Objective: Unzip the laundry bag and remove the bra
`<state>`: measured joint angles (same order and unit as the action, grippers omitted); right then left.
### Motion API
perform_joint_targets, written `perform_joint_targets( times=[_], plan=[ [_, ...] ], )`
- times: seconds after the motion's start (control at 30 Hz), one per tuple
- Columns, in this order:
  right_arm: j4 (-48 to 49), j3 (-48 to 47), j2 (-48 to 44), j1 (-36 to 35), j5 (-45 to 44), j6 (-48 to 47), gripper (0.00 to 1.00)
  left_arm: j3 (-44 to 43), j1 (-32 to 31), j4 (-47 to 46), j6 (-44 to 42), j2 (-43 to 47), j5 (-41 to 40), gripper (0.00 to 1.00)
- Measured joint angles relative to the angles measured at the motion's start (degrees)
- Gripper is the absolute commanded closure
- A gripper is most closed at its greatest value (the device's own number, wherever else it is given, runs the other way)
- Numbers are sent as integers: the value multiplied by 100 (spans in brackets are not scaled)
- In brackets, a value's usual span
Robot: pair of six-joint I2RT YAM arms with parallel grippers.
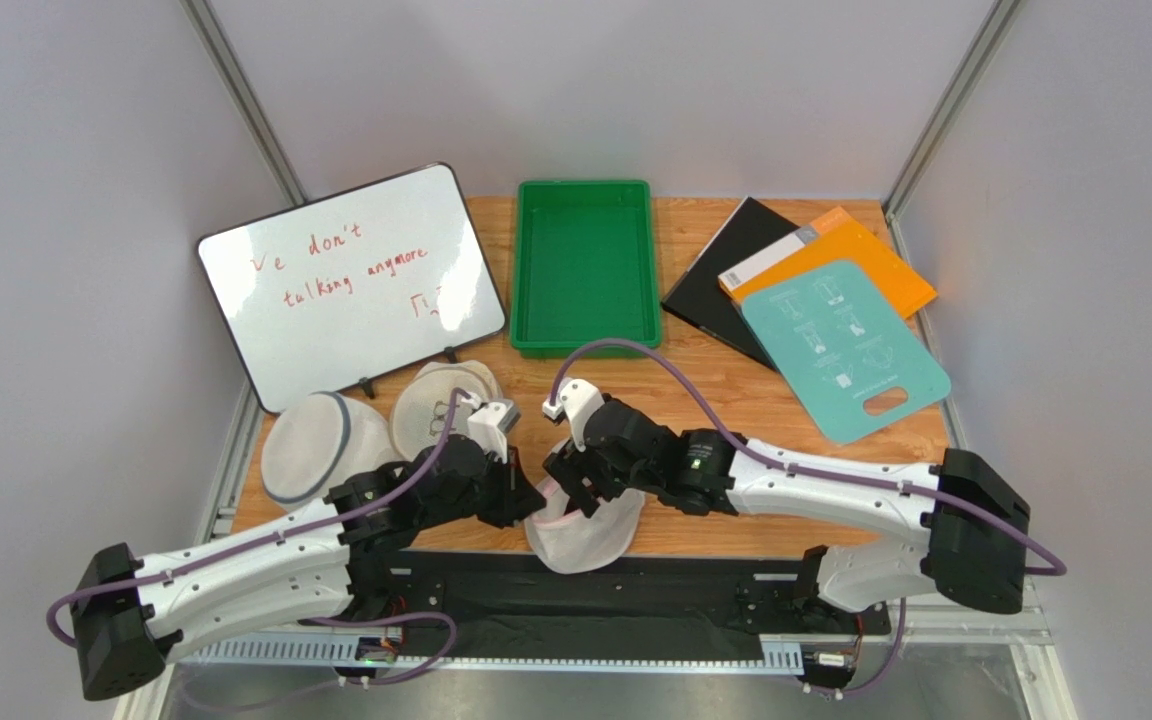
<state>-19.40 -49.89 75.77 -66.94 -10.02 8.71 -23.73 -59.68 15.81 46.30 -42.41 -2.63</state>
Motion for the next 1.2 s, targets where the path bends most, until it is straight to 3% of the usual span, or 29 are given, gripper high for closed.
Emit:
perform_joint_targets(
  times=[0.13,0.17,0.27,0.3,0.6,0.77,1.03,1.2],
  plan=[
    [15,0,192,0,-81,-42,46,0,0,28,-42,9,-4,100],
    [24,0,258,-2,-149,-39,66,0,0,33,-52,17,-7,100],
    [17,-13,413,4,-380,-55,93,0,0,66,-70,44,-79,100],
    [-2,-28,455,24,-455,-50,98,0,0,70,-79,42,-107,100],
    [-57,-326,533,514,-1123,-20,100,-396,35,44,-313,-817,-483,100],
    [-37,-420,278,931,-1445,-94,100,-901,433,-299,-509,-1547,-531,100],
    [280,-509,-516,1687,-1923,-212,100,-1818,938,-960,-966,-1921,-645,100],
    [977,-149,-1305,1777,-2085,-79,100,-1091,938,-1834,-809,-1392,-844,100]
  ],
)
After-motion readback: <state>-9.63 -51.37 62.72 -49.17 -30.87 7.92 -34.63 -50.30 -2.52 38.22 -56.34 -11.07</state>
